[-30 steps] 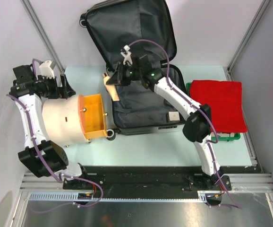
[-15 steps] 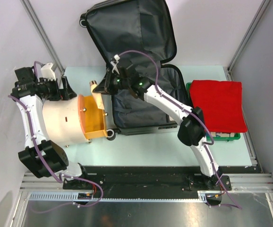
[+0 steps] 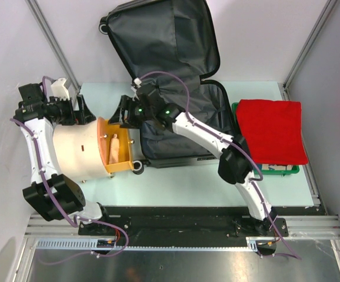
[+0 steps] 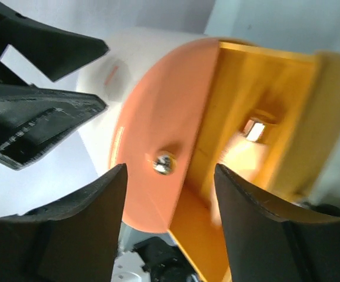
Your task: Open, take out, and arrange the luggage
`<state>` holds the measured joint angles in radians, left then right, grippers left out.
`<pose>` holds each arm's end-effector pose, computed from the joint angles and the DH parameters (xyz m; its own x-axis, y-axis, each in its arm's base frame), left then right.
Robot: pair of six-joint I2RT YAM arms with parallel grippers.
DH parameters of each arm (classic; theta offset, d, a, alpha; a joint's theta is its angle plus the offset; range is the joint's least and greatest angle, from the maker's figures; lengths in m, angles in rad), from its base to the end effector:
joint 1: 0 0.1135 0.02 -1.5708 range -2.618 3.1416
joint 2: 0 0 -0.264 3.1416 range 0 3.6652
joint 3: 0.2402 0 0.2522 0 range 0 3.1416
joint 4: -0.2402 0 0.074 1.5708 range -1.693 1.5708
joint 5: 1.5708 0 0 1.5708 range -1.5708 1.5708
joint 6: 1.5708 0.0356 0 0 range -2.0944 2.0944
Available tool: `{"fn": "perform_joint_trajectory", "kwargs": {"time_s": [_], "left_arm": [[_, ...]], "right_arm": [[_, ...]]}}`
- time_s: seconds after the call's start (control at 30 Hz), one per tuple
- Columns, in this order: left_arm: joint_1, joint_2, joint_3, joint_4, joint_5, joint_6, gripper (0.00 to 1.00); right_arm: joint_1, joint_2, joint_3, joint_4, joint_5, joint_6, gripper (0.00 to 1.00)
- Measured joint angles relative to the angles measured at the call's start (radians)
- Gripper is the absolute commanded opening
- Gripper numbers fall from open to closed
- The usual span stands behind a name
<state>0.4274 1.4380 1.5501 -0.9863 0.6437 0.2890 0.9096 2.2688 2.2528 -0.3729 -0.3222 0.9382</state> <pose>0.2705 0.0997 0.3836 -0.6637 -0.0518 -0.7462 0.2170 0.9413 -0.2584 0.3198 0.4294 0.3310 -0.8865 0.1063 -0.4503 -0.3612 0.4490 0.8173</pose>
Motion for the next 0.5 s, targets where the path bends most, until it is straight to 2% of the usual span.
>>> {"fn": "perform_joint_trajectory", "kwargs": {"time_s": [0.1,0.13,0.23,0.3,0.33,0.5], "left_arm": [[0.0,0.0,0.0,0.0,0.0,0.0,0.98],[0.0,0.0,0.0,0.0,0.0,0.0,0.98],[0.0,-0.004,0.0,0.0,0.0,0.0,0.98],[0.0,-0.009,0.0,0.0,0.0,0.0,0.98],[0.0,-0.011,0.0,0.0,0.0,0.0,0.98],[0.0,-0.013,-0.001,0.001,0.0,0.0,0.96]], "right_arm": [[-0.049,-0.066,-0.121,0.05,-0.034,-0.068,0.57],[-0.069,-0.088,-0.164,0.068,-0.045,-0.082,0.45],[-0.159,-0.184,-0.354,0.13,-0.098,-0.126,0.28],[-0.214,-0.207,-0.418,0.141,-0.122,-0.155,0.23],[-0.232,-0.206,-0.43,0.141,-0.13,-0.168,0.17],[-0.21,-0.174,-0.428,0.142,-0.189,-0.248,0.14]]}}
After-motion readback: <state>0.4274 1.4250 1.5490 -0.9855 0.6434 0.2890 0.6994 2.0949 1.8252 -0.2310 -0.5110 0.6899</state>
